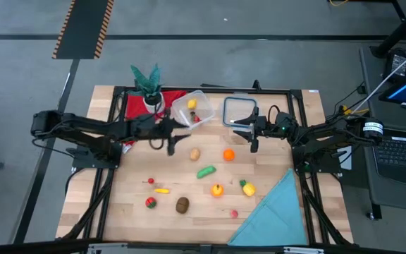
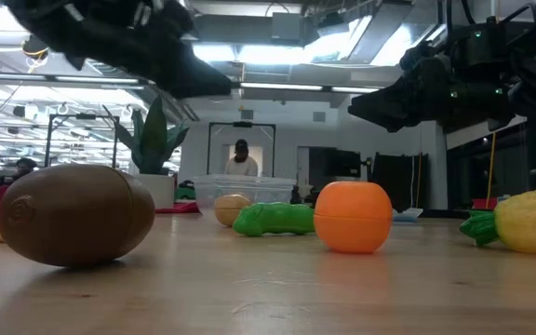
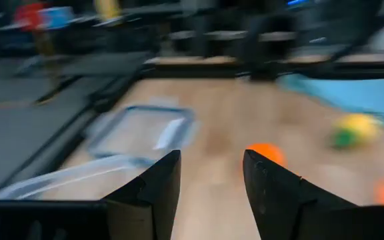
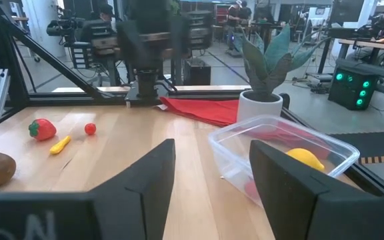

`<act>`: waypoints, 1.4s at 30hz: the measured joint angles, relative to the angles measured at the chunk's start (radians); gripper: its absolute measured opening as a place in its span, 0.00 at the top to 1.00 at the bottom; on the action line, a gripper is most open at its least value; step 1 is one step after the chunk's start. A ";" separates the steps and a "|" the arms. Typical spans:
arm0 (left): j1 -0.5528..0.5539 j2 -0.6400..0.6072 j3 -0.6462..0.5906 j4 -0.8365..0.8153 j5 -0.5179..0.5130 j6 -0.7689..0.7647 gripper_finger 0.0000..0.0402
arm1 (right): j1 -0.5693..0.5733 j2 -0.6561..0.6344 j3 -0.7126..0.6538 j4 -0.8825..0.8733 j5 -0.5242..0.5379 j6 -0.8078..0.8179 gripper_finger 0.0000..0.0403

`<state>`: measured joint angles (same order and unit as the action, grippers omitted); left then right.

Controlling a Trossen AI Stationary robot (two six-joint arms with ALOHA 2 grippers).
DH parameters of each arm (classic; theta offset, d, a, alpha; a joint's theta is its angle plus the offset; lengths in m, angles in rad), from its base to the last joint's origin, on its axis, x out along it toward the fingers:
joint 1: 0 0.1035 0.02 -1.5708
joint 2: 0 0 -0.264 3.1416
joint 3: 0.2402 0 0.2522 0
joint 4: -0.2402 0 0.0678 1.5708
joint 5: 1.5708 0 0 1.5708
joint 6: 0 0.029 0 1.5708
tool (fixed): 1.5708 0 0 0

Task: Pick and placing Produce into tupperware
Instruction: Put the potato into the transparent bin

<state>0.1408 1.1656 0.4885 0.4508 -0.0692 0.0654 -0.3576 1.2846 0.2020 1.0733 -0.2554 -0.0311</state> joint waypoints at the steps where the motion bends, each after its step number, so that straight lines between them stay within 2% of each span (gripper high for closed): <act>1: -0.007 -0.017 -0.019 0.012 0.046 0.001 0.62 | 0.000 0.000 0.000 0.000 0.000 0.000 0.51; 4: -0.021 -0.058 -0.060 0.018 0.139 0.005 0.63 | 0.000 0.000 0.000 0.000 0.000 -0.001 0.51; 7: -0.039 -0.082 -0.075 0.020 0.184 -0.007 0.64 | 0.000 0.000 0.000 0.000 0.000 -0.001 0.51; 18: -0.090 -0.085 -0.076 0.006 0.191 -0.011 0.61 | 0.000 0.000 0.000 0.000 0.000 0.000 0.51; 21: -0.090 -0.085 -0.076 0.006 0.163 -0.012 0.61 | 0.000 0.000 0.000 0.000 0.000 0.000 0.51; 26: -0.089 -0.085 -0.076 -0.006 -0.078 -0.201 0.60 | 0.000 0.000 0.000 -0.001 0.000 0.001 0.51; 35: -0.116 -0.084 -0.066 -0.031 -0.102 -0.165 0.51 | 0.000 0.000 0.000 -0.005 0.000 0.001 0.51; 39: -0.141 -0.084 -0.052 -0.044 -0.101 -0.166 0.51 | 0.000 0.000 0.000 -0.013 -0.001 0.002 0.51; 42: -0.156 -0.075 -0.013 -0.080 -0.105 -0.224 0.52 | 0.000 0.000 0.000 -0.014 0.000 0.003 0.51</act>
<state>-0.0156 1.0901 0.4758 0.3706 -0.1743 -0.1591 -0.3576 1.2846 0.2024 1.0589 -0.2558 -0.0277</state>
